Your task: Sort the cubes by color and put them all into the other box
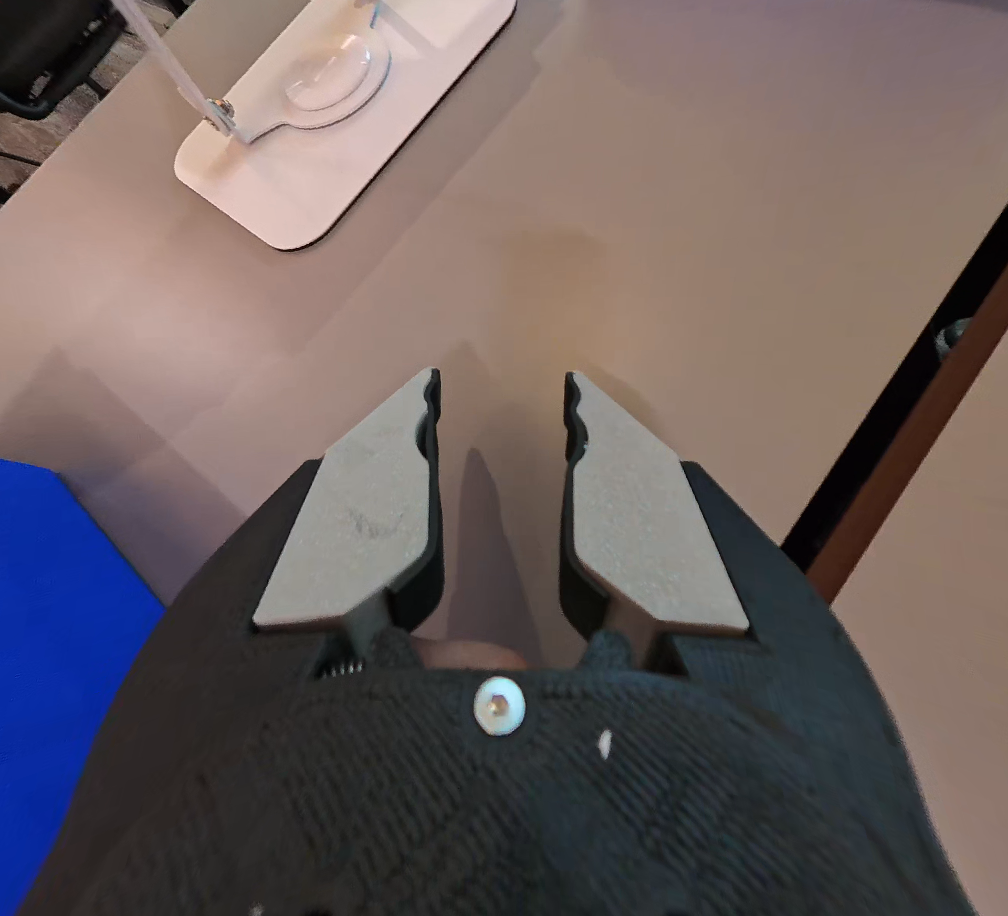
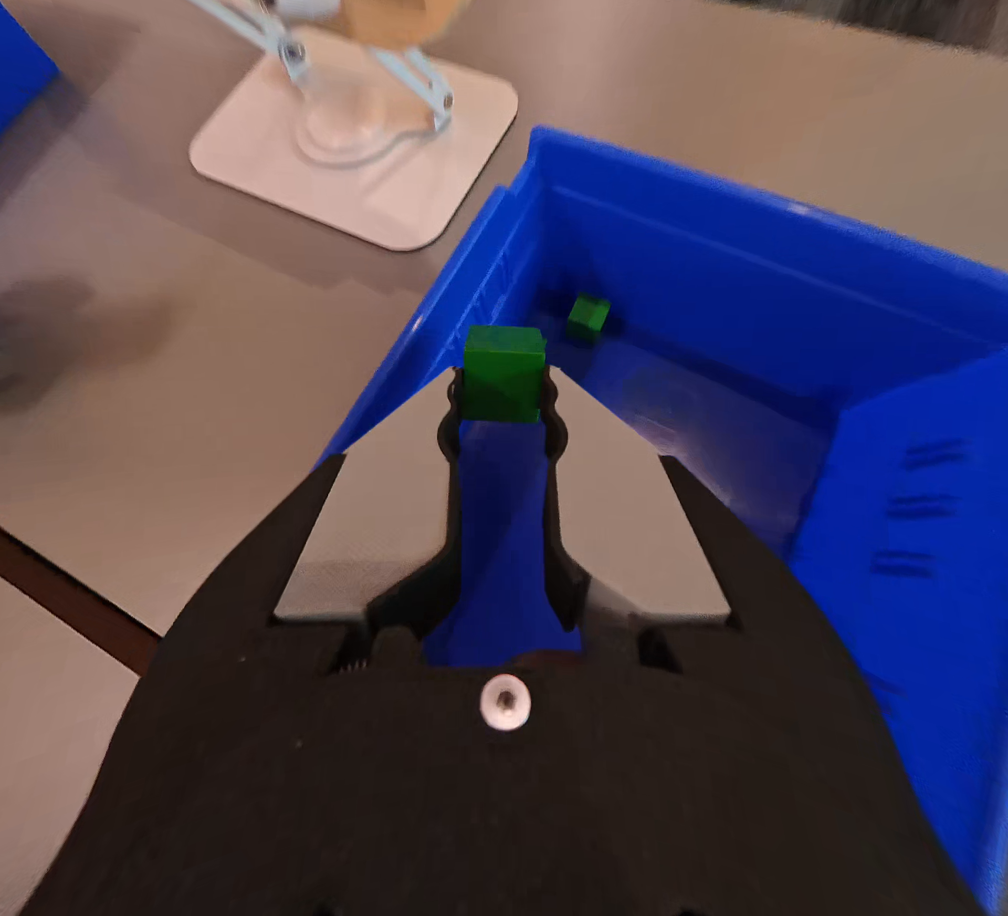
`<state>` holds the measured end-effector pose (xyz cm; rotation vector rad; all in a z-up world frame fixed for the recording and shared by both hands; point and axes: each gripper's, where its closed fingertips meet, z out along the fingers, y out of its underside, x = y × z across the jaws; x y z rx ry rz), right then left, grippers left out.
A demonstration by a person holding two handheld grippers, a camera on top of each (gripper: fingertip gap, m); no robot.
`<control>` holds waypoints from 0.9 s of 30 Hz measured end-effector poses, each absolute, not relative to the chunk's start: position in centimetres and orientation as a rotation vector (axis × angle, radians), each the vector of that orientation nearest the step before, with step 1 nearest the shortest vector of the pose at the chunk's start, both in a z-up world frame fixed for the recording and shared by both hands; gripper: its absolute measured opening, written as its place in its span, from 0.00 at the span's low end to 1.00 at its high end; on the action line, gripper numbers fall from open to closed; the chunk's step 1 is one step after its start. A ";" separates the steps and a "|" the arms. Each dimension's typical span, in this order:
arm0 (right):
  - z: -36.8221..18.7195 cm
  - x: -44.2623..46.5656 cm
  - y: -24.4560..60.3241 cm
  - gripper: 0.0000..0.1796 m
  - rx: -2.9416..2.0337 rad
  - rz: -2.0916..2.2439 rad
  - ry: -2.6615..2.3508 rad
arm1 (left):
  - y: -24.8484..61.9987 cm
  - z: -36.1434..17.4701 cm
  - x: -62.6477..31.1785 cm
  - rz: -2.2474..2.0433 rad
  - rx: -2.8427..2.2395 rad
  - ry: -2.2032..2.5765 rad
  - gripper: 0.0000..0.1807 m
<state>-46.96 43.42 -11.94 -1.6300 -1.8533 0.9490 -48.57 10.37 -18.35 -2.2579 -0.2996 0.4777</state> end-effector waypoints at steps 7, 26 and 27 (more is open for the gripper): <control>-17.5 -48.1 43.2 0.14 -1.681 0.783 -2.040 | 9.7 -17.2 -49.6 0.452 -2.202 -0.371 0.24; -19.5 -50.9 45.9 0.14 -1.790 0.731 -2.014 | 10.1 -18.6 -48.8 0.447 -2.268 -0.318 0.25; -19.5 -50.9 46.2 0.14 -1.795 0.725 -2.012 | 10.1 -18.5 -48.7 0.446 -2.264 -0.317 0.25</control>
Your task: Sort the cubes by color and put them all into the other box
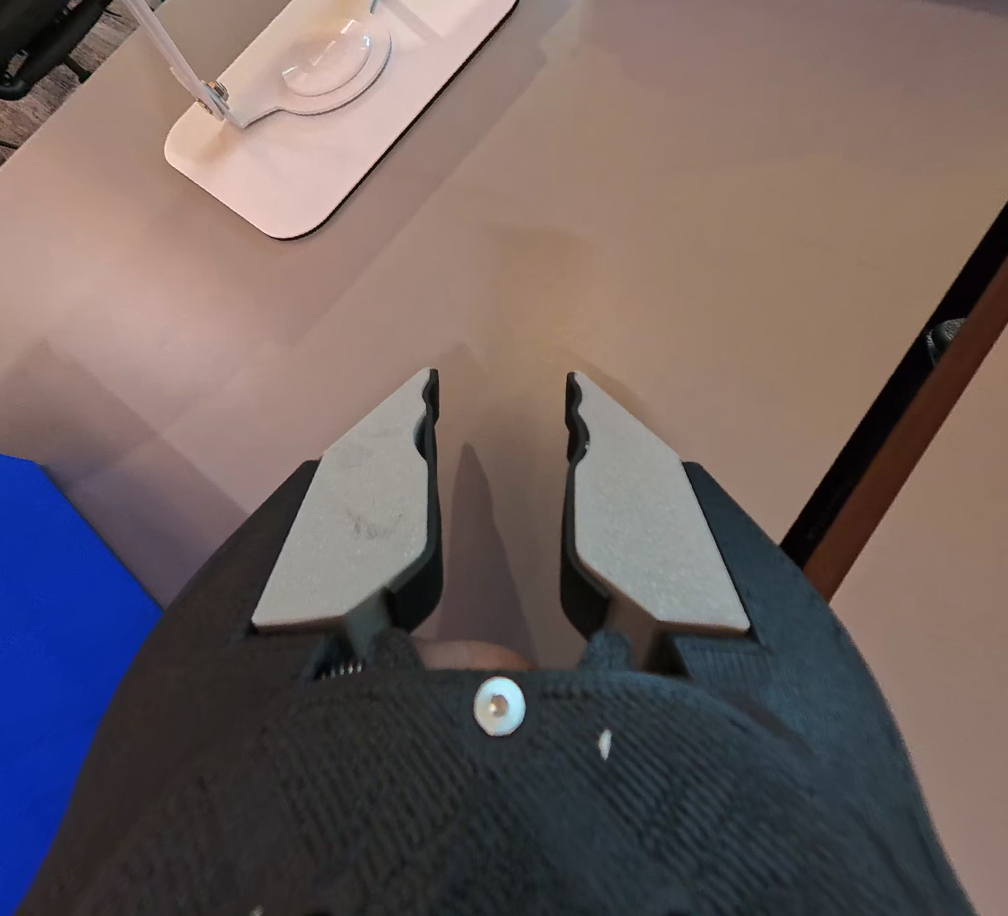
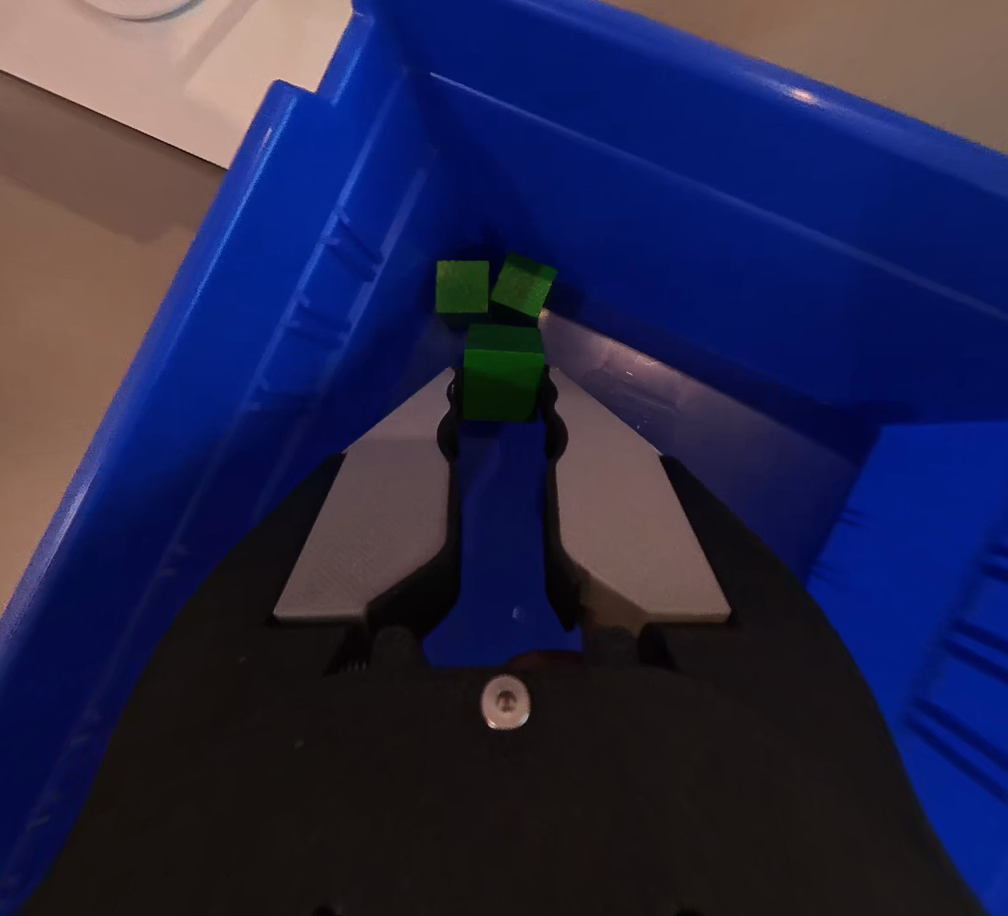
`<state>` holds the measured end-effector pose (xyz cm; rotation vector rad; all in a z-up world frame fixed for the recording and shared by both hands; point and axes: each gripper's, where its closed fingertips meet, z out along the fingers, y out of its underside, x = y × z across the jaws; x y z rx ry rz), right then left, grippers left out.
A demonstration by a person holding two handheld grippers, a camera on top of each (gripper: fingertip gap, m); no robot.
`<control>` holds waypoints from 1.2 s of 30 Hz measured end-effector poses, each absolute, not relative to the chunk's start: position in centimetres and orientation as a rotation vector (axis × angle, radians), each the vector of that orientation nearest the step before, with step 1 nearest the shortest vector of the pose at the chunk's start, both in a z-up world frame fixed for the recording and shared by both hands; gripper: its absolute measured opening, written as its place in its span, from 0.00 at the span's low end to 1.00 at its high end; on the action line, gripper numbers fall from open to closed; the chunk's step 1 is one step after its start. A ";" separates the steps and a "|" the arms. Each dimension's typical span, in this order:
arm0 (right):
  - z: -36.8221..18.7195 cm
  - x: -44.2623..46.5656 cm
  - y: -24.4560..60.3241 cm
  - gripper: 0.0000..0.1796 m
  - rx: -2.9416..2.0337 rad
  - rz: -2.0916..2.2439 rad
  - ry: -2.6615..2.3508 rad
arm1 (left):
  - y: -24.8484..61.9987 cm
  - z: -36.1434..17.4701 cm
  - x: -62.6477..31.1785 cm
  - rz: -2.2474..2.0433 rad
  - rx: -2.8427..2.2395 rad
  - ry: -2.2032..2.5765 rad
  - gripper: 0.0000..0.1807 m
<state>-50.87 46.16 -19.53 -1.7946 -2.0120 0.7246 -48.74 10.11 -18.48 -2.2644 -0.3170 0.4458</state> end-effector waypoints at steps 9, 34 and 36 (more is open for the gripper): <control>-19.9 -52.1 45.4 0.21 -1.779 0.781 -1.974 | 10.0 -19.0 -48.8 0.444 -2.282 -0.317 0.25; -19.8 -50.1 46.4 0.00 -1.819 0.658 -1.947 | 10.1 -19.4 -48.4 0.448 -2.302 -0.292 0.26; -18.2 -49.7 46.8 0.00 -1.771 0.638 -1.919 | 10.1 -19.2 -48.5 0.424 -2.285 -0.314 0.26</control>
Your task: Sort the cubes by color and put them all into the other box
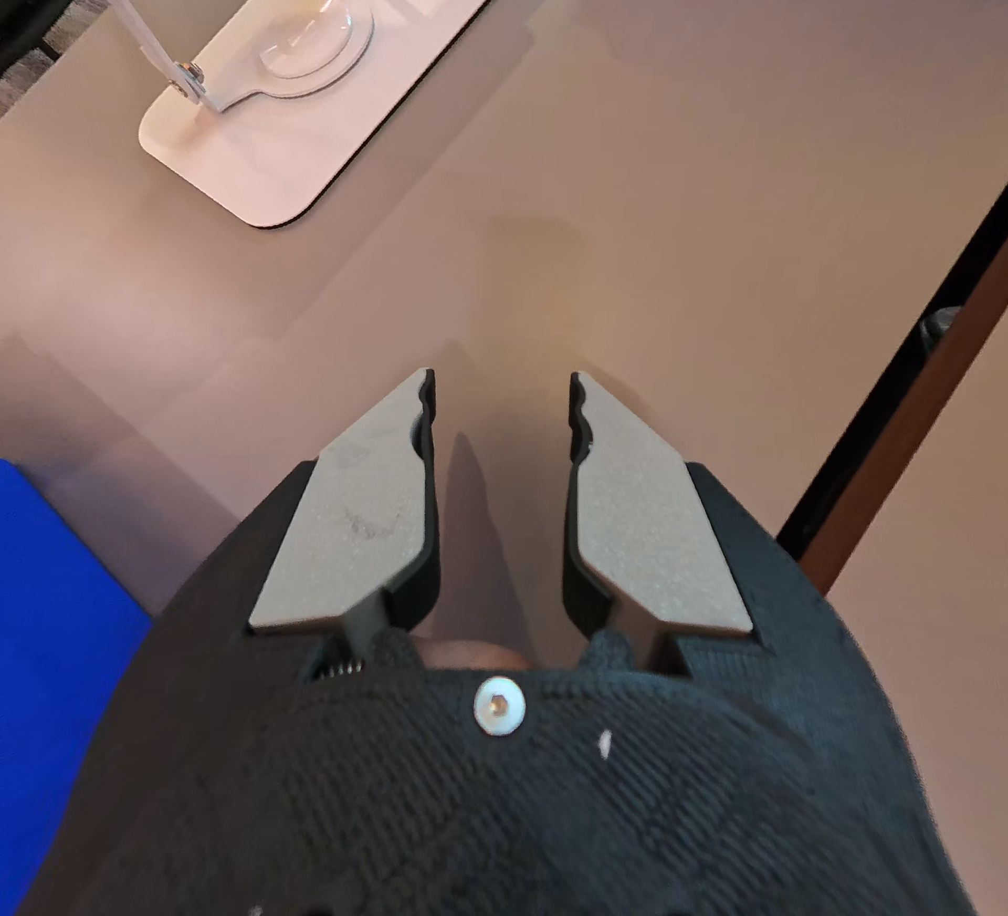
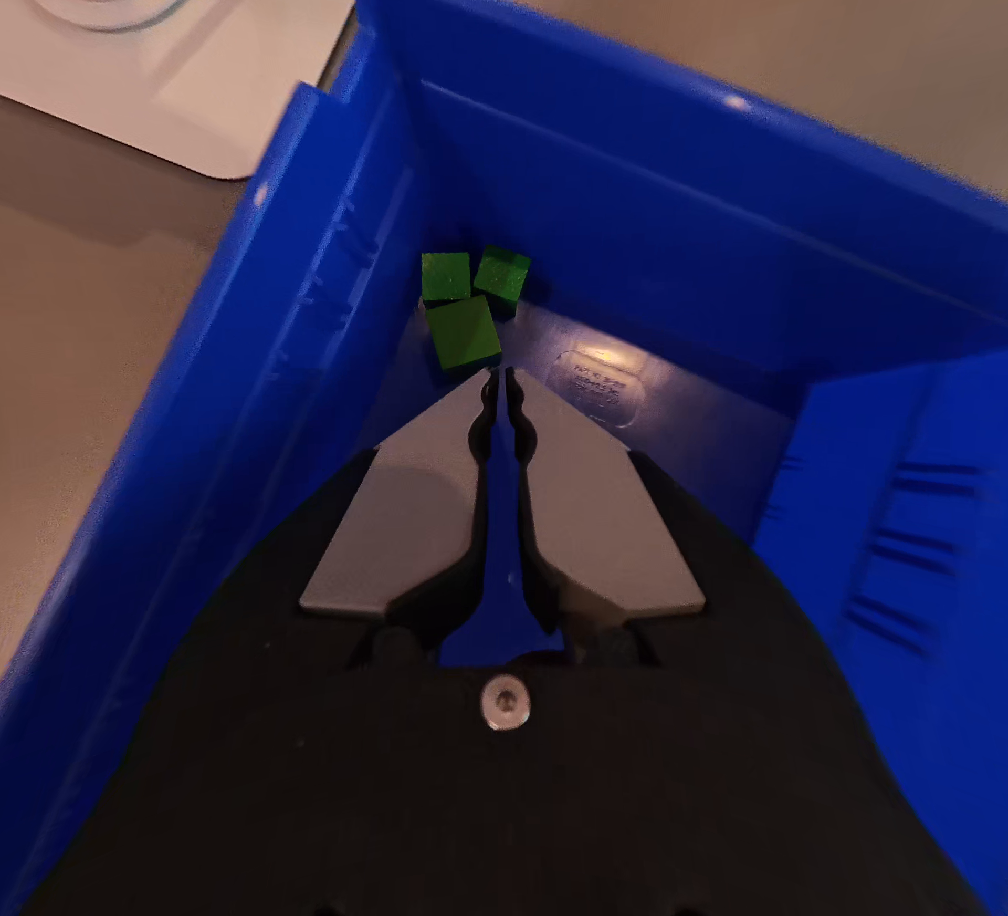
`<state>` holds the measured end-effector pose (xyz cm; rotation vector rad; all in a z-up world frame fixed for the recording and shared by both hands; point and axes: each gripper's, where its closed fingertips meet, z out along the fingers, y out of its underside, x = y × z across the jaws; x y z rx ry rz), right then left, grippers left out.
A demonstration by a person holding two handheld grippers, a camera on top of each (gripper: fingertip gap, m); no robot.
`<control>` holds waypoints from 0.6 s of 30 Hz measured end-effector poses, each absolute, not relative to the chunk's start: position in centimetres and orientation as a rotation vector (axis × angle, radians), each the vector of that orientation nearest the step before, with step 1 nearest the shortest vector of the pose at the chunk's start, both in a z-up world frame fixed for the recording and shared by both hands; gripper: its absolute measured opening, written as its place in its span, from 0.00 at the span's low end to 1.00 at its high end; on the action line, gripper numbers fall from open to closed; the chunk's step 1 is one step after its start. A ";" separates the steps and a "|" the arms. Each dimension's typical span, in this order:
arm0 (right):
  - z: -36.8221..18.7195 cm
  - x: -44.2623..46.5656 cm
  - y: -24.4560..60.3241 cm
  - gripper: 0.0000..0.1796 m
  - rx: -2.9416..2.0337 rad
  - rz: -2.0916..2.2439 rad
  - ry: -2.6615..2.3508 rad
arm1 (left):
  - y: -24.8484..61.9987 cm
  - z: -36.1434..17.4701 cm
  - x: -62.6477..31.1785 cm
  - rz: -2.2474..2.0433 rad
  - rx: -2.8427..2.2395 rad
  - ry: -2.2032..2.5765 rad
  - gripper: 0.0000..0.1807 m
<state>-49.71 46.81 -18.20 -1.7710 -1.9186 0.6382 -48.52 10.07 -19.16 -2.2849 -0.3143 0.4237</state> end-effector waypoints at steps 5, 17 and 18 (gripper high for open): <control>-8.1 -48.3 45.4 0.01 -1.480 0.802 -1.680 | 10.1 -18.6 -48.4 0.403 -2.264 -0.318 0.26; 0.0 -47.1 22.1 0.11 -0.947 1.402 -1.560 | 11.5 -17.4 -45.1 0.278 -2.231 -0.201 0.29; -1.8 -48.3 20.5 0.09 -0.936 1.440 -1.549 | 11.6 -17.1 -44.6 0.242 -2.222 -0.188 0.29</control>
